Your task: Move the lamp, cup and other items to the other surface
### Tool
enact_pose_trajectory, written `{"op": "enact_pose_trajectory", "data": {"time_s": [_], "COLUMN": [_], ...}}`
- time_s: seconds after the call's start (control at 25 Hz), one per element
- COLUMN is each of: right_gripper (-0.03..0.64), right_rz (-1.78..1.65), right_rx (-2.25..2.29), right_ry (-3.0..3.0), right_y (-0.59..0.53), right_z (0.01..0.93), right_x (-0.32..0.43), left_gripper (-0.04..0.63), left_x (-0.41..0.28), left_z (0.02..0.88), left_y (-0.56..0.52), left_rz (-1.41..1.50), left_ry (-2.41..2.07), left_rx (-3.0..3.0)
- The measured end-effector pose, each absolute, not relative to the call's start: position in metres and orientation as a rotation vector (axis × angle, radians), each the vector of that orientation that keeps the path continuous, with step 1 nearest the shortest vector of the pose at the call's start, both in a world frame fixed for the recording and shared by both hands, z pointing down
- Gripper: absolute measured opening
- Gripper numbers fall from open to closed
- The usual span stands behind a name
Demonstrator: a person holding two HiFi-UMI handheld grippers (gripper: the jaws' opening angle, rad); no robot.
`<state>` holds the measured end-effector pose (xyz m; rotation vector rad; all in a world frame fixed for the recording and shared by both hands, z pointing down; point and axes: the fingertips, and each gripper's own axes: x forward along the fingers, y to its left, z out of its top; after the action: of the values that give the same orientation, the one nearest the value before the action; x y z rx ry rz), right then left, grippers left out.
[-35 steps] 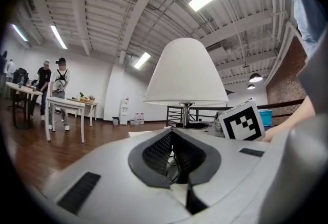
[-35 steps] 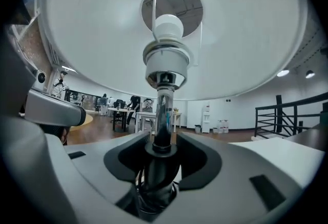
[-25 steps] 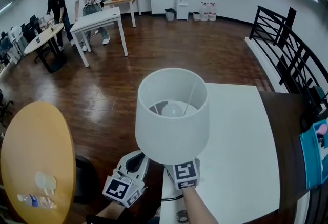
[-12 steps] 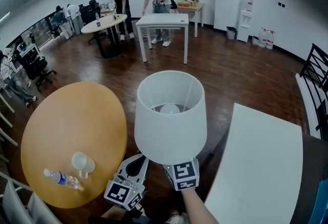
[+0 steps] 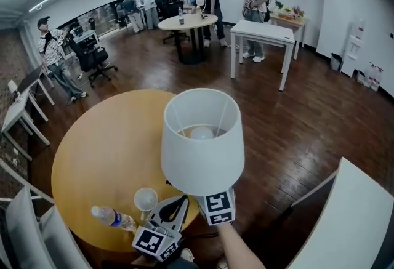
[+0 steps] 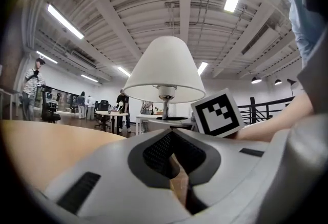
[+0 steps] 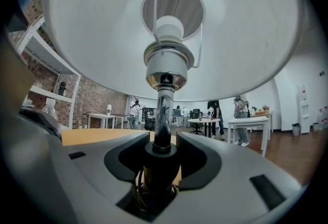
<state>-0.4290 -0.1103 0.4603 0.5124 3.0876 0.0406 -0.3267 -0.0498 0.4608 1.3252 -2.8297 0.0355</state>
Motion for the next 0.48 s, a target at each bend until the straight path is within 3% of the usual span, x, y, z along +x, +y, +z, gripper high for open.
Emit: {"op": "enact_pose_trajectory", "data": {"time_s": [0.48], "right_gripper": [0.154], "right_rz": [0.085], "right_rx": [0.71], "right_ry": [3.052], "right_y": [-0.036], "right_z": [0.518], "right_x": [-0.478], "left_gripper": [0.011], "left_x": [-0.338], "left_z": [0.495], "left_y": [-0.011], "left_rz": [0.046], "left_ry": [-2.828], "left_rx": [1.214]}}
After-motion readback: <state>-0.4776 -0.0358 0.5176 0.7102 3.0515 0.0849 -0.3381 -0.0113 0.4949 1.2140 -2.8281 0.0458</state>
